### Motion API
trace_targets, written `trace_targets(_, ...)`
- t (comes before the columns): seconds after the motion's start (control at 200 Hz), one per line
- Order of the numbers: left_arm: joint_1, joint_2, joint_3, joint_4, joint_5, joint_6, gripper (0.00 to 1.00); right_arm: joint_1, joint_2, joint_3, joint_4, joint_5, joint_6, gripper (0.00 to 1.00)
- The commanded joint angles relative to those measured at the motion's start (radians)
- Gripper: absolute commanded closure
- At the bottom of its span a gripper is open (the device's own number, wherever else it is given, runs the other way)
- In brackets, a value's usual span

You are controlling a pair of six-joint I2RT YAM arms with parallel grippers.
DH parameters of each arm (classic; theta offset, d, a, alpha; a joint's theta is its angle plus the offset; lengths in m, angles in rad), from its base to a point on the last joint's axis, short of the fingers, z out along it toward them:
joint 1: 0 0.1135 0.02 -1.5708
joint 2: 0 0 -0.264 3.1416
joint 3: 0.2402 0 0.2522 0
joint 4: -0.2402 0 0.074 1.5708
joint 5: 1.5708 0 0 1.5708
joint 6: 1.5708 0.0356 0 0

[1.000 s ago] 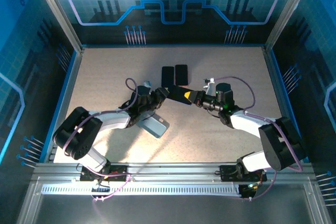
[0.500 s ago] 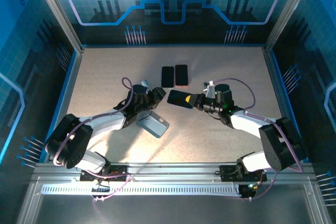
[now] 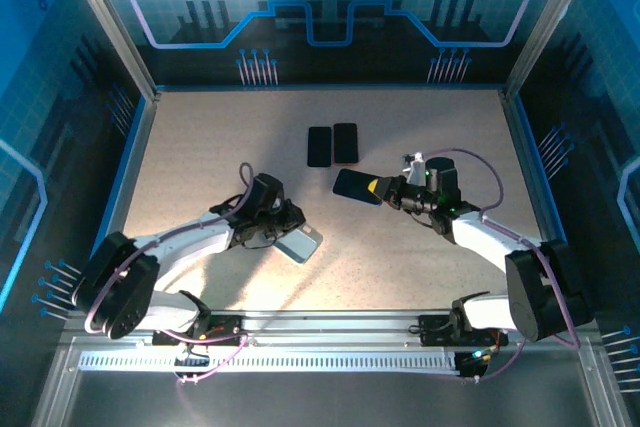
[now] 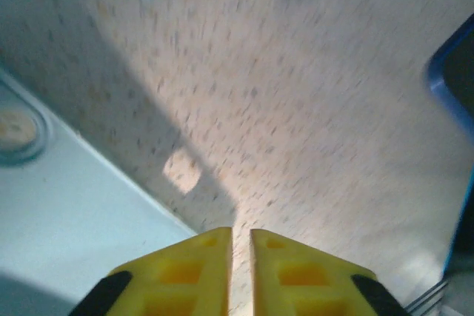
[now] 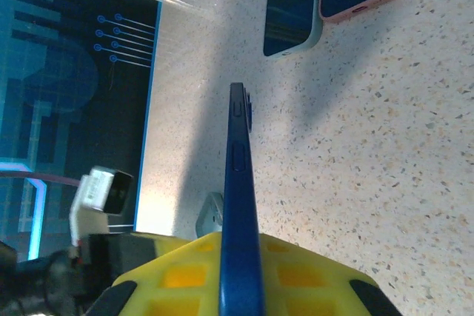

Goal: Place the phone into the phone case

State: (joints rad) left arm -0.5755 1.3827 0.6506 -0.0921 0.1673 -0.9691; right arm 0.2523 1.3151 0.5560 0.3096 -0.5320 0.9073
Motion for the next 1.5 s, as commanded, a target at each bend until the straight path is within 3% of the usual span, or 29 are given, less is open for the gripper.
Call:
trace_targets(0.0, -0.043, 0.074, 0.032, -0.086, 0.071, 0.024, 0.88, -0.027, -0.047, 0.022, -0.034, -0.056, -0.033, 1.0)
trace_targets(0.205, -0.077, 0.203, 0.068, -0.057, 0.094, 0.012, 0.95, -0.055, -0.097, 0.015, -0.092, -0.064, -0.039, 1.0)
trace_targets(0.61, -0.087, 0.377, 0.193, 0.059, 0.124, -0.007, 0.95, -0.134, -0.161, -0.012, -0.162, -0.107, -0.05, 1.0)
trace_targets(0.841, -0.09, 0.479, 0.282, 0.185, 0.15, -0.069, 0.96, -0.187, -0.195, 0.015, -0.292, -0.137, -0.12, 1.0)
trace_targets(0.971, -0.075, 0.438, 0.285, 0.206, 0.145, -0.081, 0.96, -0.203, -0.198, 0.023, -0.342, -0.164, -0.147, 1.0)
trace_targets(1.126, 0.005, 0.317, 0.223, 0.16, 0.14, -0.055, 0.95, -0.197, -0.19, 0.021, -0.338, -0.206, -0.154, 1.0)
trace_targets(1.496, 0.177, 0.163, 0.114, -0.002, 0.057, 0.078, 0.95, -0.037, -0.128, 0.025, -0.26, -0.16, -0.113, 1.0)
